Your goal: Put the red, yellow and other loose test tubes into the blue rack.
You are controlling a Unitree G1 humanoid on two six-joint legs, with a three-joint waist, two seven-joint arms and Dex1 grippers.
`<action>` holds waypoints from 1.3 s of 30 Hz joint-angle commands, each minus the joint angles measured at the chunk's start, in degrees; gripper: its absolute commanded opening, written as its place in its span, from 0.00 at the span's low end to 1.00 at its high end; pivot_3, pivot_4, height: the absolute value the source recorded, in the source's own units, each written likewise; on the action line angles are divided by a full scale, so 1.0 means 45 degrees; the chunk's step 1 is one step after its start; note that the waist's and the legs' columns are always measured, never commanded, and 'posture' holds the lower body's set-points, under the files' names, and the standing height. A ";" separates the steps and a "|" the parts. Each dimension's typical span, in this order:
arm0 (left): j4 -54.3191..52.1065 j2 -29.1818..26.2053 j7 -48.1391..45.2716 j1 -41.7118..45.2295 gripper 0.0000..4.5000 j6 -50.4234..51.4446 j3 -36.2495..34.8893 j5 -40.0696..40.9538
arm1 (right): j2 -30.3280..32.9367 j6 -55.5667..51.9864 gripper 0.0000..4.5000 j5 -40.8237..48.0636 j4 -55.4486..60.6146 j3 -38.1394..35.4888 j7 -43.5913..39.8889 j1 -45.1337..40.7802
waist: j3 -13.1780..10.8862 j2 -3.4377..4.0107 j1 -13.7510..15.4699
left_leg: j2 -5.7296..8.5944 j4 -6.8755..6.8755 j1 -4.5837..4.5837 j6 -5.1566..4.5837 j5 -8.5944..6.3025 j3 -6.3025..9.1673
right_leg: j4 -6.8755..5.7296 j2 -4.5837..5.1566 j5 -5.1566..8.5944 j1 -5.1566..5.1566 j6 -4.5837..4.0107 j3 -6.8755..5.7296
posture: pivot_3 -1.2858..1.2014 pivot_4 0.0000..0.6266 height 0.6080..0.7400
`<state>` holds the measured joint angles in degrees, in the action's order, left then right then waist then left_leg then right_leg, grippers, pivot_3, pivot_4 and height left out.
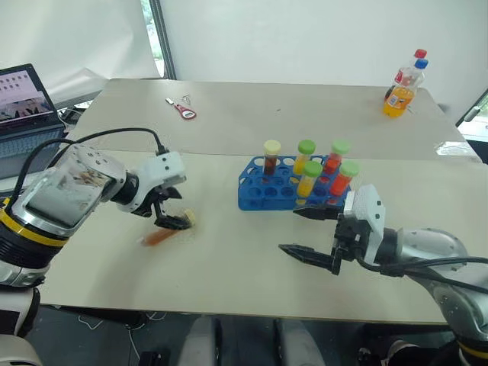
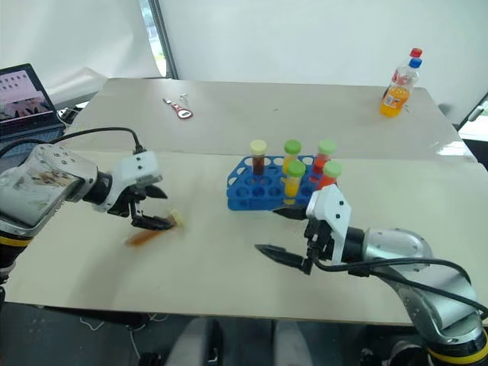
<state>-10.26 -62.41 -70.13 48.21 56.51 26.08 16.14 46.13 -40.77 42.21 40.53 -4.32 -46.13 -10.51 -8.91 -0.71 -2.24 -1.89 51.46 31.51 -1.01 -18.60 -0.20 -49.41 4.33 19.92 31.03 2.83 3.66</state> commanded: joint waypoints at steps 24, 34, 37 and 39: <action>0.1655 0.1081 -0.0924 0.0253 0.19 -0.0854 0.1329 -0.2820 | -0.0037 -0.1343 0.98 0.2417 0.0860 -0.0075 0.1709 -0.1400 | -0.0011 -0.0018 0.0042 | 0.0005 0.0000 0.0006 0.0000 0.0000 0.0013 | -0.0002 0.0010 0.0000 -0.0001 0.0000 -0.0013 | 0.52 0.24 0.39; 0.4208 0.3416 -0.1242 0.1221 0.19 -0.5705 -0.1521 -0.1236 | 0.1066 -0.0488 0.98 0.1679 0.1484 -0.1695 0.1532 0.0516 | -0.0011 -0.0019 0.0481 | 0.0006 0.0062 0.0053 -0.0001 0.0000 0.0045 | -0.0005 0.0017 0.0000 -0.0006 0.0000 -0.0049 | 0.52 0.24 0.39; 0.4723 0.4991 -0.0823 0.1643 0.19 -0.5316 -0.2910 0.0021 | 0.1533 -0.0138 0.98 0.1084 0.1724 -0.2768 0.1085 0.1940 | -0.0011 -0.0019 0.0558 | 0.0017 0.0091 0.0081 -0.0001 0.0000 0.0060 | -0.0001 0.0023 0.0002 -0.0007 0.0008 -0.0062 | 0.52 0.24 0.39; 0.4210 0.6309 0.0162 0.1429 0.19 -0.4305 -0.4212 0.1301 | 0.1720 -0.0551 0.98 0.1012 0.1736 -0.3306 0.1403 0.2603 | -0.0011 -0.0019 0.0536 | 0.0017 0.0092 0.0082 -0.0004 -0.0002 0.0060 | 0.0000 0.0025 0.0002 -0.0010 0.0011 -0.0060 | 0.52 0.24 0.39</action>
<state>11.31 -35.97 -72.18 54.05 35.04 11.39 17.28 53.22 -43.30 47.18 46.70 -16.01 -40.48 0.85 -8.95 -0.80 0.17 -1.83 51.88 31.88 -1.03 -18.62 0.09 -49.42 4.43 19.93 30.98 2.88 3.39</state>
